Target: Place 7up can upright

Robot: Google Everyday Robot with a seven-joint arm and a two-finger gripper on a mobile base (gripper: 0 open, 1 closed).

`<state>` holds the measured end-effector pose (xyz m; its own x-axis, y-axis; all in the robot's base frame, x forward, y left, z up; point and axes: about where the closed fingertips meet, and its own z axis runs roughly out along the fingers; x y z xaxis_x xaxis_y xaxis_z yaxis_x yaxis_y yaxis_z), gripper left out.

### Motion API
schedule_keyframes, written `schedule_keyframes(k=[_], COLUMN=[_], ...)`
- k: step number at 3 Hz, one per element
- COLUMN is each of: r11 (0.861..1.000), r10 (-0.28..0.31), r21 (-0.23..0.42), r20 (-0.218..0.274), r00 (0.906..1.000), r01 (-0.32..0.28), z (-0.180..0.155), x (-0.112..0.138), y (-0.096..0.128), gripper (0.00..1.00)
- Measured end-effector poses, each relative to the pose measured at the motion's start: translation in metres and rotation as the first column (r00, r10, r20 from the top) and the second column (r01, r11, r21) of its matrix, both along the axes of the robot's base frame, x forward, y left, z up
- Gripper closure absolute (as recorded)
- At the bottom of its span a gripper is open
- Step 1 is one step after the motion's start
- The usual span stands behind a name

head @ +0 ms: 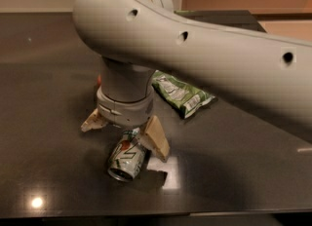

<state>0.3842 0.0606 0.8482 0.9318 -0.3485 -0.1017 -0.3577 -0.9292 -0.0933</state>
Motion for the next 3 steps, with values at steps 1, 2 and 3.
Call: schedule_keyframes(k=[1,2,3], r11=[0.999,0.998,0.997], r10=[-0.009,-0.017,-0.02], r21=[-0.032,-0.059,-0.074], r20=[-0.002,-0.005,0.0], r00=[1.0,0.9999,0.9998], r01=[0.009,0.016,0.02], z=[-0.0044,-0.008,-0.0073], x=[-0.0008,-0.0043,-0.0073], y=[-0.0009,-0.0028,-0.0059], gripper=[0.18,0.41,0.65])
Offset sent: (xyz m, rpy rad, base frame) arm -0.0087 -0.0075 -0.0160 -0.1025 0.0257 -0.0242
